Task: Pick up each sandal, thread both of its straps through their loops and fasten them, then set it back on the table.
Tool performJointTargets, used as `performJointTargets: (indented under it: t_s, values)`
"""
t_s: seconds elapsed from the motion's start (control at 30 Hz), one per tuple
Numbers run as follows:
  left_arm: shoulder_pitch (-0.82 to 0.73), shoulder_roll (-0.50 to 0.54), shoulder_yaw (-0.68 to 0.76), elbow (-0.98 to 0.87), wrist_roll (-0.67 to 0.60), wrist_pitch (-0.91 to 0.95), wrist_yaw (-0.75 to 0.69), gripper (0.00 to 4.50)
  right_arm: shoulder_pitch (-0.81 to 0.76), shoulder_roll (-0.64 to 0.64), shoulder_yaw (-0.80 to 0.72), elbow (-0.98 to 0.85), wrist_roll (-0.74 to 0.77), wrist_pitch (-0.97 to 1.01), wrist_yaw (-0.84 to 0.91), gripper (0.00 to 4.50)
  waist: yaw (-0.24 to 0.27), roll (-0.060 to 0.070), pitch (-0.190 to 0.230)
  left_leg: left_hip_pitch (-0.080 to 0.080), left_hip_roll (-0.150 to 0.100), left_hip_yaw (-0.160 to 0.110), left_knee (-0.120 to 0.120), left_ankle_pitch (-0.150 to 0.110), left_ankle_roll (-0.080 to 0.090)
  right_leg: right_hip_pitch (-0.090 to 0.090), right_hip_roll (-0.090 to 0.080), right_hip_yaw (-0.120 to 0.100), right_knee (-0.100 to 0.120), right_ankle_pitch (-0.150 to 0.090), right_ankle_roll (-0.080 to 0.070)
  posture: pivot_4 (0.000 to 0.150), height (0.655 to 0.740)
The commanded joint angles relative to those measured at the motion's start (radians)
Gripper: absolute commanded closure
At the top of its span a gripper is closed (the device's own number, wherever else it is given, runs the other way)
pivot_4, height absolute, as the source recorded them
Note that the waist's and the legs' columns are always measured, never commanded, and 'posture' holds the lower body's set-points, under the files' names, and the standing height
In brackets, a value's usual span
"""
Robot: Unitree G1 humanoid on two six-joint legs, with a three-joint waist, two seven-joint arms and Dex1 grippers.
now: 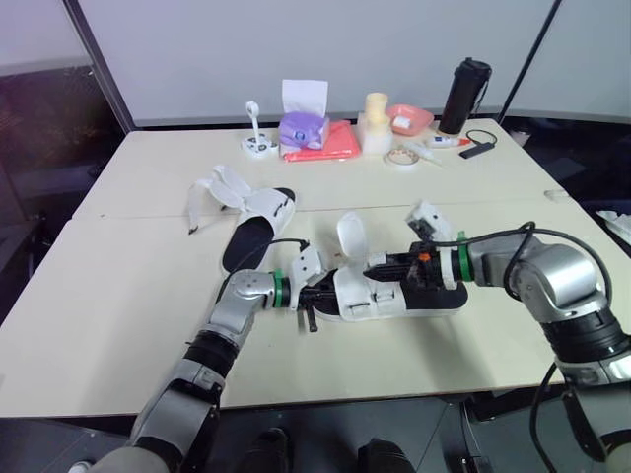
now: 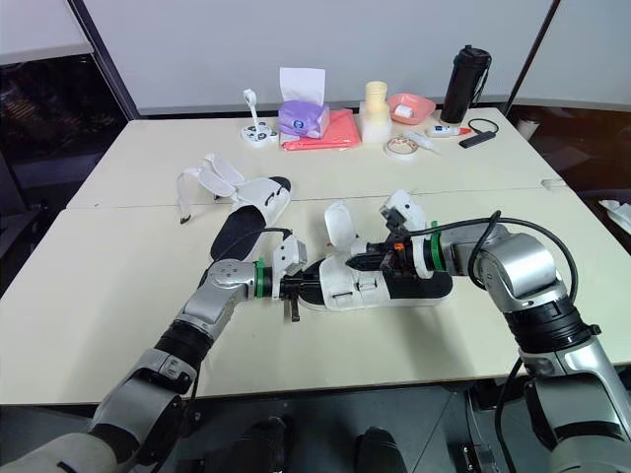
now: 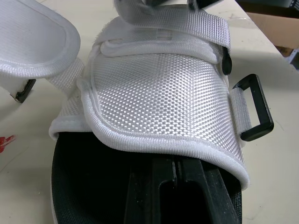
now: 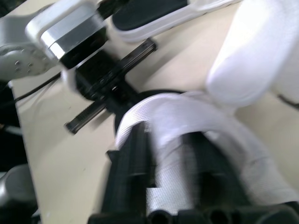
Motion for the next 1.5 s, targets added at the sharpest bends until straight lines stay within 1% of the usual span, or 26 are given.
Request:
performJointTargets:
  t_s: [0.03,0.1,0.13,0.27,0.4,0.57,0.73,0.8,0.93,1.13,1.17,1.23,1.33,1.5]
  values:
    - [0.034,0.015,-0.022,0.014,0.026,0.026,0.005,4.50,-0.030,0.013,-0.053,0.020,-0.020,0.013,-0.042,1.46,0.001,0.000,0.000,0.000,0.000,0.000,0.000,0.000,0.000,0.000,0.000,0.000,0.000,0.000,0.000,0.150,0.7400]
    - [0.036,0.016,-0.022,0.011,0.025,0.027,0.005,4.50,-0.036,0.028,-0.046,0.042,-0.044,0.000,-0.060,0.40,-0.002,0.000,0.000,0.000,0.000,0.000,0.000,0.000,0.000,0.000,0.000,0.000,0.000,0.000,0.000,0.150,0.7400]
    - [0.036,0.016,-0.022,0.011,0.025,0.027,0.005,4.50,-0.039,0.035,-0.042,0.054,-0.058,-0.007,-0.069,0.07,-0.004,0.000,0.000,0.000,0.000,0.000,0.000,0.000,0.000,0.000,0.000,0.000,0.000,0.000,0.000,0.150,0.7400]
    - [0.029,0.013,-0.020,0.015,0.023,0.028,0.007,4.50,-0.079,0.088,-0.022,0.163,-0.147,-0.031,-0.150,0.07,-0.005,0.000,0.000,0.000,0.000,0.000,0.000,0.000,0.000,-0.001,0.000,0.000,0.001,0.000,0.000,0.150,0.7400]
    - [0.027,0.013,-0.018,0.014,0.022,0.029,0.009,4.50,-0.112,0.128,0.000,0.257,-0.224,-0.070,-0.191,0.07,-0.004,0.000,0.000,0.000,0.000,0.000,0.000,0.000,0.000,-0.001,0.000,0.000,0.001,0.000,0.000,0.150,0.7400]
    - [0.028,0.012,-0.018,0.012,0.021,0.030,0.010,4.50,-0.144,0.161,0.034,0.353,-0.324,-0.164,-0.208,0.07,-0.005,0.001,0.000,0.001,0.000,0.000,0.000,0.000,0.000,0.000,0.000,0.000,0.001,0.000,0.000,0.150,0.7400]
    - [0.029,0.010,-0.016,0.009,0.021,0.033,0.014,4.50,-0.160,0.157,0.104,0.442,-0.446,-0.299,-0.188,0.07,-0.006,0.001,0.000,0.001,-0.001,0.000,0.000,0.000,0.000,0.000,0.000,0.000,0.001,0.000,0.000,0.150,0.7400]
    - [0.030,0.009,-0.016,0.008,0.021,0.033,0.016,4.50,-0.166,0.161,0.108,0.462,-0.473,-0.335,-0.181,0.07,-0.007,0.001,0.000,0.001,-0.001,0.000,0.000,0.000,0.000,0.000,0.000,0.000,0.002,0.000,0.000,0.150,0.7400]
    - [0.031,0.007,-0.014,0.007,0.021,0.033,0.020,4.50,-0.213,0.169,0.063,0.486,-0.477,-0.362,-0.169,0.07,-0.009,0.001,0.000,0.001,-0.001,0.000,0.000,0.000,0.000,0.000,0.000,0.000,0.002,0.000,0.000,0.150,0.7400]
    - [0.036,0.007,-0.015,0.001,0.021,0.032,0.021,4.50,-0.296,0.161,0.004,0.528,-0.458,-0.336,-0.154,0.07,-0.009,0.001,0.000,0.001,-0.001,0.000,-0.001,0.000,0.000,0.000,0.000,0.000,0.002,0.000,0.000,0.150,0.7400]
    - [0.037,0.008,-0.015,0.001,0.021,0.032,0.020,4.50,-0.310,0.163,-0.013,0.527,-0.441,-0.307,-0.146,0.07,-0.008,0.001,0.000,0.001,-0.001,0.000,0.000,0.000,0.000,0.000,0.000,0.000,0.002,0.000,0.000,0.150,0.7400]
    - [0.038,0.010,-0.017,0.000,0.022,0.031,0.019,4.50,-0.342,0.163,-0.064,0.492,-0.363,-0.175,-0.094,0.07,-0.008,0.001,0.000,0.001,-0.001,0.000,-0.001,0.000,0.000,0.000,0.000,0.000,0.002,0.000,0.000,0.150,0.7400]
    - [0.039,0.012,-0.018,-0.002,0.022,0.030,0.018,4.50,-0.354,0.164,-0.099,0.440,-0.289,-0.035,-0.041,0.07,-0.010,0.001,0.000,0.001,0.000,0.000,-0.001,0.000,0.000,0.000,0.000,0.000,0.002,0.000,0.000,0.150,0.7400]
    - [0.035,0.009,-0.020,0.002,0.024,0.028,0.019,4.50,-0.322,0.174,-0.098,0.359,-0.241,0.065,-0.019,0.07,-0.012,0.001,0.000,0.001,-0.001,-0.001,-0.001,0.000,0.000,0.000,0.000,0.000,0.002,0.000,0.000,0.150,0.7400]
